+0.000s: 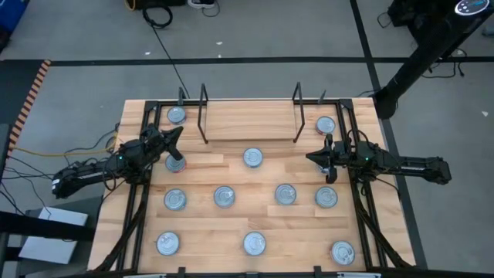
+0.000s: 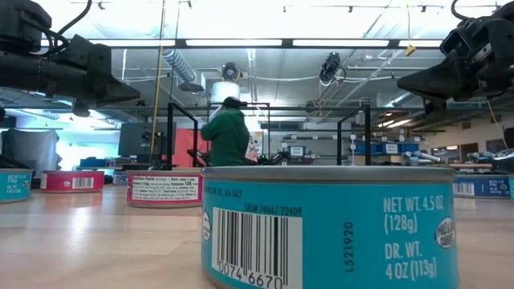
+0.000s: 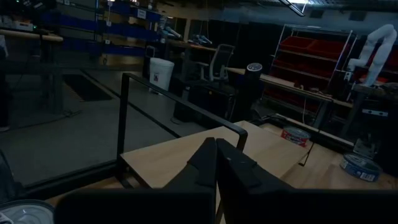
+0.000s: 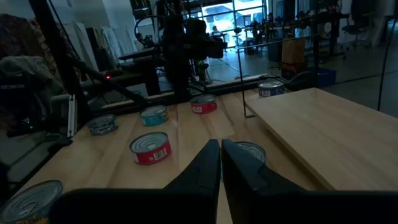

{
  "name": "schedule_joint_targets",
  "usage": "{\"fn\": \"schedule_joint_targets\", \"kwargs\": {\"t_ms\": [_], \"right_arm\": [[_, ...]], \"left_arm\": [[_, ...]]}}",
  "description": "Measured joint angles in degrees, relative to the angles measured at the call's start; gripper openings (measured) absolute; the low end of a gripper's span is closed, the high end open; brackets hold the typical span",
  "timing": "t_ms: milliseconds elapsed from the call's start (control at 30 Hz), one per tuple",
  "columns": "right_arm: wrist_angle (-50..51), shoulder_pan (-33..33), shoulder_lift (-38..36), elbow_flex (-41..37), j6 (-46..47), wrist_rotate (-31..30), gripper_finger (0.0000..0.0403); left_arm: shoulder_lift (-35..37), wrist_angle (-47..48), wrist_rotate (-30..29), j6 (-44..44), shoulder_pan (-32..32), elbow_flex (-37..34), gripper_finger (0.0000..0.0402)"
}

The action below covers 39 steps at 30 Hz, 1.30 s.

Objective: Stack canned seafood by type on shelf

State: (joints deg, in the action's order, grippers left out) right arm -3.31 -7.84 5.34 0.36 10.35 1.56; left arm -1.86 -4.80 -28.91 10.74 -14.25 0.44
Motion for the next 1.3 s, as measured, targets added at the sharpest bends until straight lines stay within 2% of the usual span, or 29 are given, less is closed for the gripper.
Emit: {"fn": "schedule_joint_targets", "kwargs": {"t_ms": [600, 1033, 1133, 1233, 1300], "right_arm": [[0.0, 0.0, 0.0, 0.0, 0.0, 0.0, 0.0028], [0.0, 0.0, 0.0, 0.0, 0.0, 0.0, 0.0028], [0.0, 0.0, 0.0, 0.0, 0.0, 0.0, 0.0028], [0.0, 0.0, 0.0, 0.0, 0.0, 0.0, 0.0028], [0.0, 0.0, 0.0, 0.0, 0.0, 0.0, 0.0028]], "left_arm": [[0.0, -6.5, 0.1, 0.5, 0.0, 0.0, 0.0008], [0.0, -6.6, 3.6, 14.8, 0.0, 0.0, 0.0008], [0.0, -6.7, 4.7, 13.3, 0.0, 0.0, 0.0008], [-0.3, -8.6, 7.9, 7.9, 0.0, 0.0, 0.0008], [-0.6, -8.6, 10.3, 7.8, 0.0, 0.5, 0.0008]]}}
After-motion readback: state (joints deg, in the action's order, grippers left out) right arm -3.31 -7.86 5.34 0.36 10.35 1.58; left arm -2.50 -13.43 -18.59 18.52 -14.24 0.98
